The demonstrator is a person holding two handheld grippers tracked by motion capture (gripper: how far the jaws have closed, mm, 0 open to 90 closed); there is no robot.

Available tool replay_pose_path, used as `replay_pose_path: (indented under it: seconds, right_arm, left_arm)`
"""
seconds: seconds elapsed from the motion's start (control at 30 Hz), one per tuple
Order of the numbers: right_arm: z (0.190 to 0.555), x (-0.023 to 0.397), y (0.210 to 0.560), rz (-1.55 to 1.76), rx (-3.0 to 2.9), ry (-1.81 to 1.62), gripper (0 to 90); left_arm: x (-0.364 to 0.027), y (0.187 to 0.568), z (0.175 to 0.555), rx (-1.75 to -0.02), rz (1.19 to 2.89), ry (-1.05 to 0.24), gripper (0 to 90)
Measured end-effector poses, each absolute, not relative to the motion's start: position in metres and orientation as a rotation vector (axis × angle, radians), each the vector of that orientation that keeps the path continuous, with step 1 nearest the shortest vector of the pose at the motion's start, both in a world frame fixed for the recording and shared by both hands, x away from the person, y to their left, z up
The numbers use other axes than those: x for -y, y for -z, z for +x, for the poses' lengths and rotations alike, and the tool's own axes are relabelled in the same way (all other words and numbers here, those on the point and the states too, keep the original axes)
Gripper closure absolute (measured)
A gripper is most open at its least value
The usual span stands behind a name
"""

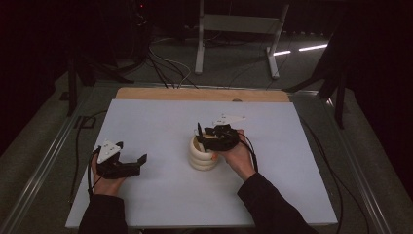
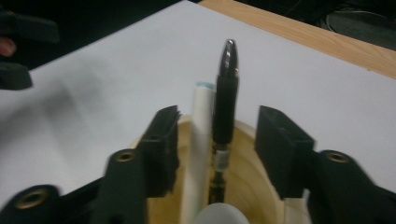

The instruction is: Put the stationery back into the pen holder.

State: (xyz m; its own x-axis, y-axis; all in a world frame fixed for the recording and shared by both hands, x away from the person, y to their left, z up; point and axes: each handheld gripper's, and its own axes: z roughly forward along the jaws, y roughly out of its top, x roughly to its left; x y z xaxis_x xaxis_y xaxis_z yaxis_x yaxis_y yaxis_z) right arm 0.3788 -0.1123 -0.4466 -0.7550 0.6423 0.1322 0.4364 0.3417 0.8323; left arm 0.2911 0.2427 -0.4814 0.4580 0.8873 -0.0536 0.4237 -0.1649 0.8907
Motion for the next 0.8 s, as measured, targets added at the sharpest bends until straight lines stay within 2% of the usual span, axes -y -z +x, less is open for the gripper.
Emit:
replay_pose_path:
  seconds: [0.43, 0.63, 0.8]
  right_arm:
    - [0.378, 0.115, 0.442, 0.999, -2.326, -1.369, 15.4]
    - [0.379, 0.120, 0.439, 1.020, -2.325, -1.357, 11.0]
    - [0.379, 0.126, 0.438, 1.018, -2.336, -1.339, 3.7]
  left_arm:
    - [-0.243, 0.482, 0.292, -1.121, 1.776, -0.622, 0.5]
    - [-0.243, 0.481, 0.291, -1.120, 1.772, -0.624, 0.5]
    - [-0.245, 0.481, 0.291, -1.124, 1.761, -0.627, 0.4]
